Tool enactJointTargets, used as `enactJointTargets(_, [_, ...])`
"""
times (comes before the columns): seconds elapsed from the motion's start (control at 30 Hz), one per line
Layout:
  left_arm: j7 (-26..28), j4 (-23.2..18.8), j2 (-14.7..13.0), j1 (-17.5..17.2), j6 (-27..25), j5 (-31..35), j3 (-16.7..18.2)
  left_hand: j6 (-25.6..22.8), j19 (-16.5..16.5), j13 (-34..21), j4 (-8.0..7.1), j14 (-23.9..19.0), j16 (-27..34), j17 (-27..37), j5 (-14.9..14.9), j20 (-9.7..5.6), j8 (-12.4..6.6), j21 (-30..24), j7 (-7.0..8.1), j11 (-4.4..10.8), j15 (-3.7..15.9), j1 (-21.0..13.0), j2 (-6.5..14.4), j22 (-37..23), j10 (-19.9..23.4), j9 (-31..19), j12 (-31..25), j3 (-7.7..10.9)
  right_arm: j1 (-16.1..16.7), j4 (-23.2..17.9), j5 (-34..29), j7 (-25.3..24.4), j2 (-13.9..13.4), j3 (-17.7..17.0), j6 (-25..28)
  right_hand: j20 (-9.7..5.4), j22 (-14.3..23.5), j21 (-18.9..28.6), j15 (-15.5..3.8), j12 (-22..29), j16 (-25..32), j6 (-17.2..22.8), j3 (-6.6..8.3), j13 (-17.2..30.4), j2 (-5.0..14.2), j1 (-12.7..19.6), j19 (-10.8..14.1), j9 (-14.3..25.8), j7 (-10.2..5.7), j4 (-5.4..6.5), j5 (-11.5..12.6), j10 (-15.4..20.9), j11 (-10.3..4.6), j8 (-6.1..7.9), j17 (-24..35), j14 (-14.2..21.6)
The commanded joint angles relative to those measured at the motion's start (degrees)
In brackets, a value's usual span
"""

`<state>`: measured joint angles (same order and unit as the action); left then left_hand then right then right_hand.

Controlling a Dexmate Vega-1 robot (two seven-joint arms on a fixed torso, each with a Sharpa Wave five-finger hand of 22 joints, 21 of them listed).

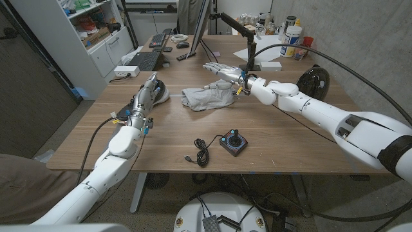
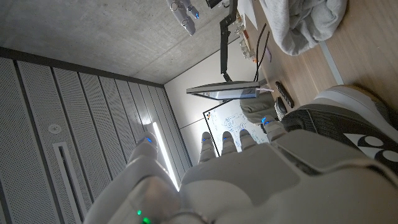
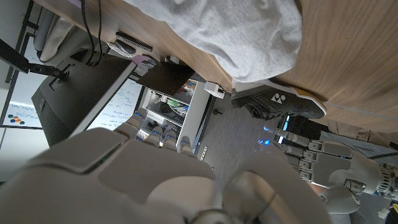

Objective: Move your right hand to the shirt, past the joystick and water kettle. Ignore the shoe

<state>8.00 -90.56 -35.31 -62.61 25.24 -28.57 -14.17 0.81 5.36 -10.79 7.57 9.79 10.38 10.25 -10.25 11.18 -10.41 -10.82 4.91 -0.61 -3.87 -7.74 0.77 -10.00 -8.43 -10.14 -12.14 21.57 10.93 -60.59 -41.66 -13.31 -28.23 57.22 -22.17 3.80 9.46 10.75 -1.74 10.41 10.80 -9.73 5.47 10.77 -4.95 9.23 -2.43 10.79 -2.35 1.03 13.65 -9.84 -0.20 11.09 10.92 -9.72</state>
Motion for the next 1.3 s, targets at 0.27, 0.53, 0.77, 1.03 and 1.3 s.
enactJointTargets(0.27, [0.7,-0.7,0.1,-1.3,-1.0,-0.6,-0.1,0.7,0.3,-0.3,0.26,2.3,0.0,0.1,0.0,-0.42,-0.03,-0.1,0.45,-0.29,-0.09,-0.8,0.2,-0.1,0.0,-0.1,0.0,0.03,-1.9,3.1,0.3,-0.7,1.2,1.4,-0.1,-0.03,0.2,-0.2,0.04,0.6,0.2,-1.2,-0.04,0.3,0.46,0.4,-0.4,0.2,0.44,-0.05,0.3,-3.5,0.25,0.36,0.2,-6.4])
enactJointTargets(0.53, [1.7,-1.3,0.5,-1.9,-1.3,-0.7,0.0,-0.1,0.3,-0.3,0.26,2.4,0.1,0.1,0.0,-0.42,-0.34,-0.1,0.4,-0.25,-0.15,-0.9,0.2,-0.1,-0.1,-0.1,0.0,0.03,-2.6,4.9,0.6,-0.9,2.0,2.3,-0.6,-0.06,0.2,-0.2,0.04,0.7,0.2,-1.2,-0.04,0.3,0.54,0.5,-0.4,0.2,0.43,-0.09,0.3,-3.5,0.24,0.34,0.2,-6.4])
enactJointTargets(0.77, [2.0,-1.7,0.4,-2.5,-1.7,-0.7,0.0,-0.1,0.3,-0.3,0.26,2.4,0.1,0.1,0.0,-0.41,-0.35,-0.1,0.31,-0.34,-0.22,-0.9,0.2,-0.1,-0.1,-0.1,0.0,0.04,-3.2,6.2,0.7,-1.0,2.6,3.1,-0.9,-0.08,0.2,-0.2,0.05,0.7,0.3,-1.2,-0.05,0.3,0.62,0.6,-0.4,0.2,0.42,-0.13,0.3,-3.5,0.24,0.33,0.2,-6.4])
enactJointTargets(1.03, [2.6,-2.1,0.4,-3.5,-1.4,-0.4,0.2,0.0,0.4,-0.3,0.26,2.7,0.0,0.1,0.0,-0.47,-0.27,-0.1,0.3,-0.45,-0.22,-0.9,0.2,-0.1,-0.7,-0.1,0.2,0.03,-4.0,7.9,0.9,-1.2,3.3,4.1,-1.5,-0.09,0.2,-0.2,0.16,0.7,0.2,-1.0,-0.01,0.3,0.81,0.7,-0.5,0.2,0.29,-0.18,0.4,-3.5,0.36,0.37,0.2,-6.5])
enactJointTargets(1.3, [2.7,-2.0,0.9,-3.6,-0.9,-0.4,0.2,0.0,0.4,-0.3,0.27,2.7,0.1,0.1,0.0,-0.5,-0.26,-0.1,0.29,-0.35,-0.27,-0.9,0.2,-0.1,-0.7,-0.1,0.2,0.03,-4.5,9.6,1.1,-1.4,4.3,4.9,-1.5,-0.02,0.2,-0.2,0.13,0.8,0.3,-1.0,0.01,0.3,0.98,0.8,-0.6,0.2,0.32,-0.23,0.4,-3.5,0.38,0.37,0.2,-6.6])
